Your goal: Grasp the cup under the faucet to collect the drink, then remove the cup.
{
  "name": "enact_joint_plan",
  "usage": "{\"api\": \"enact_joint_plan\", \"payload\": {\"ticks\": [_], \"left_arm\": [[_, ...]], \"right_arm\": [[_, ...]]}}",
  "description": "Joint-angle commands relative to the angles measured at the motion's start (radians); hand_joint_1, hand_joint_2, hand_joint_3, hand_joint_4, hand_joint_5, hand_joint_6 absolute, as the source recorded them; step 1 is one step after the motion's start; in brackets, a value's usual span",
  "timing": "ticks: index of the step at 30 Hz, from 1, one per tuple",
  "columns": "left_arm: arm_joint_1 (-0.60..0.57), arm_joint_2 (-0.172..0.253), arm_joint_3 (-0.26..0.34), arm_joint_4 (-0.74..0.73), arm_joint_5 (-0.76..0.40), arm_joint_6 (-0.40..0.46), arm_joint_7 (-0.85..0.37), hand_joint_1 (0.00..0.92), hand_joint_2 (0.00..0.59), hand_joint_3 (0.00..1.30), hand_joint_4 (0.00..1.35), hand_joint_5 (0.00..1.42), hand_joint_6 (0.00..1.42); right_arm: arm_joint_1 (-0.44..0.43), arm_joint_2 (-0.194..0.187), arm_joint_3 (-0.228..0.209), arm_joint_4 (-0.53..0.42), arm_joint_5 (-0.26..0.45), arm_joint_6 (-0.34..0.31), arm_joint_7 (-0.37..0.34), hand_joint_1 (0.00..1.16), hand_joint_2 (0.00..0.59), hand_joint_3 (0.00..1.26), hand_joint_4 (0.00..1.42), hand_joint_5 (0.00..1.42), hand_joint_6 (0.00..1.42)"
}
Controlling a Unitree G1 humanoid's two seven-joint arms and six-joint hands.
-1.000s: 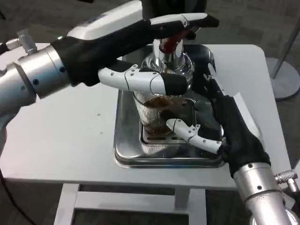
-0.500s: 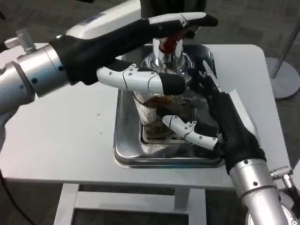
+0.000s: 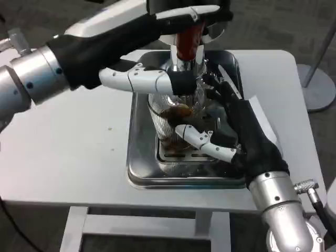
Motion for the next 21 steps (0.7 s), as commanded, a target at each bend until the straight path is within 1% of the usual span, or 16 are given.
{"api": "enact_joint_plan", "payload": {"ticks": [1,10,21], "left_arm": [[0.062,0.024,-0.029,0.07,0.037,0.05,-0.073,0.0,0.034,0.14,0.08,0.16,0.26],[0.057,0.021,-0.024,0.086,0.006,0.048,-0.074,0.0,0.033,0.14,0.07,0.16,0.26],[0.069,0.013,-0.009,0.061,-0.03,0.056,-0.065,0.0,0.032,0.14,0.07,0.16,0.27]], "right_arm": [[-0.013,0.009,0.004,0.022,0.001,-0.017,-0.011,0.77,0.234,0.06,0.11,0.17,0.28],[-0.017,0.01,0.003,0.023,-0.002,-0.016,-0.009,0.76,0.249,0.07,0.11,0.17,0.29],[0.0,0.003,-0.005,-0.015,0.002,-0.01,0.0,0.76,0.251,0.07,0.11,0.17,0.28]]}}
